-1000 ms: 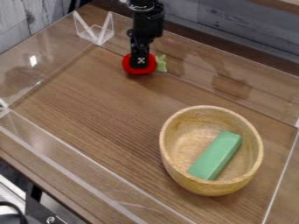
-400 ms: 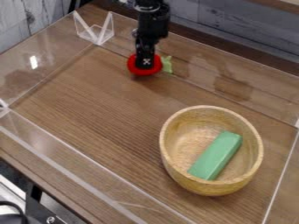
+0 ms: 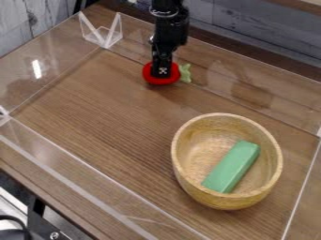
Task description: Move the red object to the right side of the table
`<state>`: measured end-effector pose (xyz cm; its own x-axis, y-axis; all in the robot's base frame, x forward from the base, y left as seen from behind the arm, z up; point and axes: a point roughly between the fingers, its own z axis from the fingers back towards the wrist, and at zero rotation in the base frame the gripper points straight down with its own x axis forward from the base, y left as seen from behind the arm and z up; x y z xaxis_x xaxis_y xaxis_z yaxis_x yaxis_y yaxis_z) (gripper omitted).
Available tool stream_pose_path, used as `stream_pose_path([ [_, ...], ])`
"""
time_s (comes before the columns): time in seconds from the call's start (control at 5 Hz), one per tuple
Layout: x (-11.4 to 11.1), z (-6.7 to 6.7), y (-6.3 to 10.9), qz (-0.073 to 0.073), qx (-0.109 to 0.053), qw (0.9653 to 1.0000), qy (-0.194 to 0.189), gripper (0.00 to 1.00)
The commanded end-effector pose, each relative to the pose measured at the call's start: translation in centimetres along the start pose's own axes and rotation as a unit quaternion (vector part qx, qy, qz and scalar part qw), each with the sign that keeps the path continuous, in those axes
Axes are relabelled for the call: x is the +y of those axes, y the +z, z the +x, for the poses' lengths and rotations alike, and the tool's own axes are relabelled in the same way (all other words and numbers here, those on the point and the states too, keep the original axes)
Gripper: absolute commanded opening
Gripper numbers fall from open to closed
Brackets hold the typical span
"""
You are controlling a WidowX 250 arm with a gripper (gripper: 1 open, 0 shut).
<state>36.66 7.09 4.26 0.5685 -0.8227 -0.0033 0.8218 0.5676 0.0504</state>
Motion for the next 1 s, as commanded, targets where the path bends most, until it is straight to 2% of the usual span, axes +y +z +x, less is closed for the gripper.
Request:
stream_pose_path([
  [0.0,0.6,0.9,3.7,0.051,-0.024,0.9984,-0.006,0.00],
  [0.8,-0.5,2.4,4.6,0.069,-0.035,0.9969,-0.013,0.00],
])
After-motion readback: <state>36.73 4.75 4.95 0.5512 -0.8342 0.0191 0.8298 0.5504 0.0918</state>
